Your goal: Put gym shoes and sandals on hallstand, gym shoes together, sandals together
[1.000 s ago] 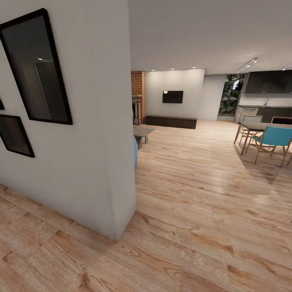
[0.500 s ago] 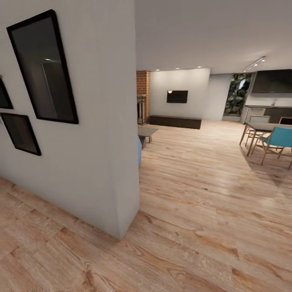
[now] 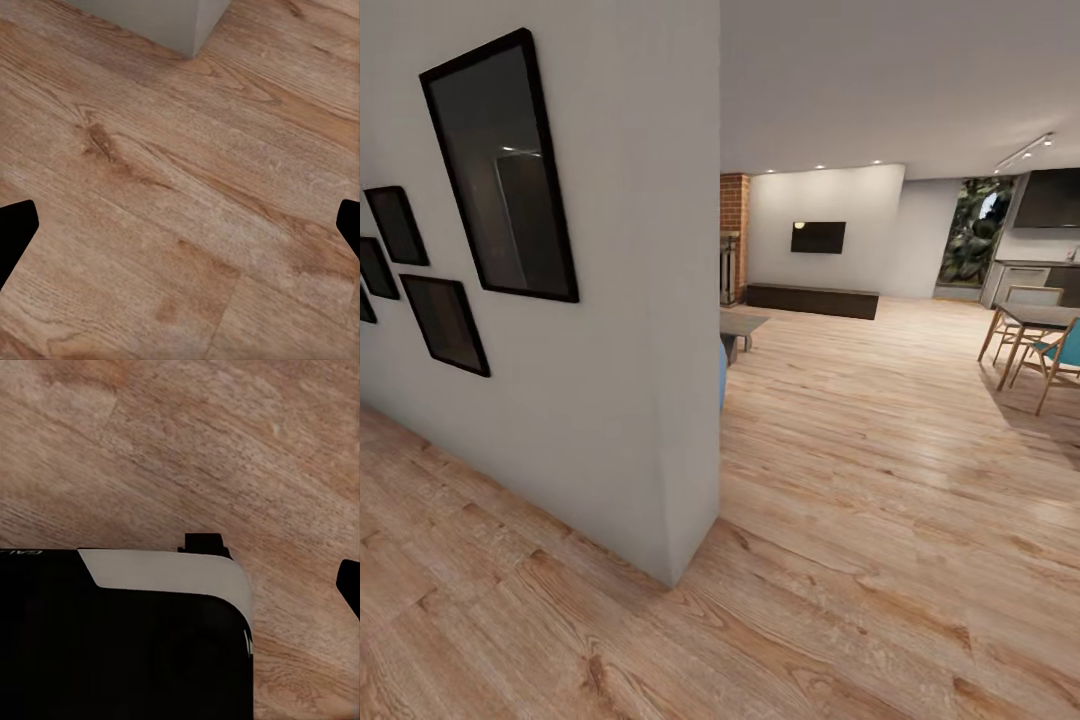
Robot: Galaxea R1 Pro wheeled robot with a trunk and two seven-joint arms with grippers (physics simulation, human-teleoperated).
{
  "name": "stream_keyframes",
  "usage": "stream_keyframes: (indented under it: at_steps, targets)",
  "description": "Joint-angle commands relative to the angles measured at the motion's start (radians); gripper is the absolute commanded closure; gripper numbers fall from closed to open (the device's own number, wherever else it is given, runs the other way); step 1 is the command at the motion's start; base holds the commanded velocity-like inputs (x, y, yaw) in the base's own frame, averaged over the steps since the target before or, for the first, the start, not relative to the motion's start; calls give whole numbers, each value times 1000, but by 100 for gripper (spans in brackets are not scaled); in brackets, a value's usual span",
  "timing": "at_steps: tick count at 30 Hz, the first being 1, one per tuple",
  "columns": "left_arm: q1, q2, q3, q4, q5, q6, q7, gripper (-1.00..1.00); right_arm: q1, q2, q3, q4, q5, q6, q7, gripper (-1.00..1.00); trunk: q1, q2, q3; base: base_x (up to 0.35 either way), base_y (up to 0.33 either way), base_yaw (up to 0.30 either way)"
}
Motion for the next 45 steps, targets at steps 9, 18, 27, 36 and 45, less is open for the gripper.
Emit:
stream_keyframes:
  at_steps: [9, 18, 27, 36, 45]
  targets:
    - [-1, -1, -1, 1, 2, -3, -1, -100, 0, -1, -1, 0, -2, -2, 2, -100, 0, -1, -1, 0, 0, -15]
    - [-1, -3, -5, 1, 1, -3, -1, -100, 0, -2, -1, 0, -2, -2, 2, -100, 0, -1, -1, -119, 0, -244]
    - [-1, -3, -5, 1, 1, -3, -1, -100, 0, -1, -1, 0, -2, -2, 2, -100, 0, -1, -1, -315, 0, -206]
    - [-1, -3, -5, 1, 1, -3, -1, -100, 0, -1, -1, 0, -2, -2, 2, -100, 0, -1, -1, -340, 0, -33]
    - [0, -3, -5, 1, 1, -3, -1, -100, 0, -3, -2, 0, -4, -1, 1, -100, 0, -1, -1, -231, 0, -208]
